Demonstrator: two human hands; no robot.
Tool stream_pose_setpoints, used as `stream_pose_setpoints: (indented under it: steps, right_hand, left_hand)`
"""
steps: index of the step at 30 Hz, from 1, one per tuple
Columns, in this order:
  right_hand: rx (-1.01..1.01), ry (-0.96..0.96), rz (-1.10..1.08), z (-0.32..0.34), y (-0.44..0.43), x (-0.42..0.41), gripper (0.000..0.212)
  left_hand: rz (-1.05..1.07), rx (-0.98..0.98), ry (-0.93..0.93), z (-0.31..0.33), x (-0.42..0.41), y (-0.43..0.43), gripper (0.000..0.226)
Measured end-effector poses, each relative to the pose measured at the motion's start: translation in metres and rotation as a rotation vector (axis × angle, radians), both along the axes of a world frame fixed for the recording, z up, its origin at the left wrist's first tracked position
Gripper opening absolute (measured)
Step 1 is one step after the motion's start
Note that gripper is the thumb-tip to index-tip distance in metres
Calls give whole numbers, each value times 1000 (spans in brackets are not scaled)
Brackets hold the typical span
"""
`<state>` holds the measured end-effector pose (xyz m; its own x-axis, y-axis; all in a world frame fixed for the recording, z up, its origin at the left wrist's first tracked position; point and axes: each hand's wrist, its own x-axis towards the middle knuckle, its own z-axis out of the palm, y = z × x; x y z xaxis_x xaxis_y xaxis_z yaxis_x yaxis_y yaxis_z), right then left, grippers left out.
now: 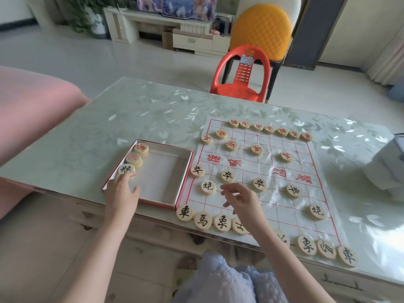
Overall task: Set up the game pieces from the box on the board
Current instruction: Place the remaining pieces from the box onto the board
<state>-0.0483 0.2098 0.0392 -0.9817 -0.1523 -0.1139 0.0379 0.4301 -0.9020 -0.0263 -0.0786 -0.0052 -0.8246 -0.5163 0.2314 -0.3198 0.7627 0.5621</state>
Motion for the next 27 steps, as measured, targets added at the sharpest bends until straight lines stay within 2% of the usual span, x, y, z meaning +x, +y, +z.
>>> stream_pose_setpoints:
  steps: [4, 7, 11, 14, 17, 20, 27]
  right_hand:
    - [2, -17, 27, -2, -22, -5, 19]
    - [14, -30, 44, -7, -31, -9, 20]
    - [35, -32, 60, -11, -42, -14, 20]
    - [28, -21, 81, -11, -60, -18, 20]
    - [34, 6, 148, -12, -97, -26, 20]
    - [48, 17, 238, -20, -149, -38, 25]
    - [220, 54, 357, -42, -247, -56, 45]
  left_hand:
    - [1, -124, -99, -1, -25, -28, 34]
    - [-37, -212, -184, -5, -38, -40, 41]
    - [-52, -226, -178, -8, -46, -50, 46]
    - [32, -7, 1, 3, -38, -54, 58]
    - [97, 236, 197, 16, -16, -58, 59]
    - [95, 305, 265, 16, 0, -64, 55]
    - [26, 423, 292, 2, 12, -60, 57]
